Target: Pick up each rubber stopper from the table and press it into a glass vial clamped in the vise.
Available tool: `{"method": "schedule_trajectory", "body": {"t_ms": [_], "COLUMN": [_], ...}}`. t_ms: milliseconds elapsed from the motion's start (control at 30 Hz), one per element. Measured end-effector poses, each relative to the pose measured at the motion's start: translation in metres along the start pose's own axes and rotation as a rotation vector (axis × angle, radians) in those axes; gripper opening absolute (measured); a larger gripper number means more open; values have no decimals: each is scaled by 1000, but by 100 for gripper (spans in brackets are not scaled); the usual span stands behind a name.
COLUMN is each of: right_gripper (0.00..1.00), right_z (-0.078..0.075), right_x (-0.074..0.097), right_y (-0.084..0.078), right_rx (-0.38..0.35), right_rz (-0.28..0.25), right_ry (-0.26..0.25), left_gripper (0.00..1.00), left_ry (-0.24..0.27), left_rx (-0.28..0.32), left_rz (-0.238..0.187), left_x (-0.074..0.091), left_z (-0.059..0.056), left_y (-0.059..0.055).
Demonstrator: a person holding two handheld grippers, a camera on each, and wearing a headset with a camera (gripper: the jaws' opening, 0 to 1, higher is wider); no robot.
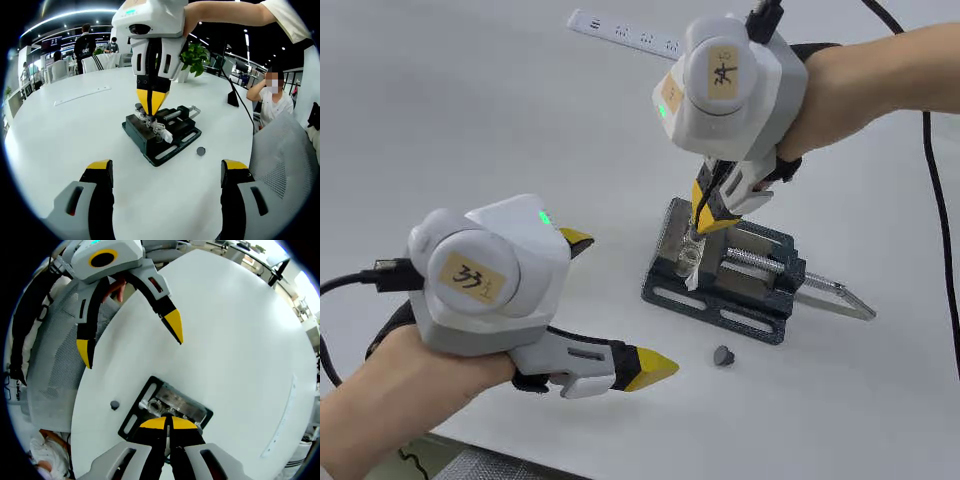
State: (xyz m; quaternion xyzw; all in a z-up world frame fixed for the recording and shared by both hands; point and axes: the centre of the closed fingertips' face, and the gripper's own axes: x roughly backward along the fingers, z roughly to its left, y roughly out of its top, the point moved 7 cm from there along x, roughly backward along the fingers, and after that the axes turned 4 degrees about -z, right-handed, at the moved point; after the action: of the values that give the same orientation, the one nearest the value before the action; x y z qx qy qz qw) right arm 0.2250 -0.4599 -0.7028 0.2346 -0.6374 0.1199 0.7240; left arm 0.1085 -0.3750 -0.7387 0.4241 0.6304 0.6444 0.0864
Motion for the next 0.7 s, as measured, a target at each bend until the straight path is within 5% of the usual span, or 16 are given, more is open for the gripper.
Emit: {"method": "schedule_trajectory", "body": {"t_ms": [700], "right_gripper": [0], "right_z": [7], "right_x": [-1], "right_y": [-7], "right_rx": [-80], "right_rz": [-73], "right_ry": [-66], "left_gripper": [87], "left_ry": [21], "left_rx": [-8], "left_rz": [-9], "left_x": [3], "left_z": [-1], "left_y": [5]}}
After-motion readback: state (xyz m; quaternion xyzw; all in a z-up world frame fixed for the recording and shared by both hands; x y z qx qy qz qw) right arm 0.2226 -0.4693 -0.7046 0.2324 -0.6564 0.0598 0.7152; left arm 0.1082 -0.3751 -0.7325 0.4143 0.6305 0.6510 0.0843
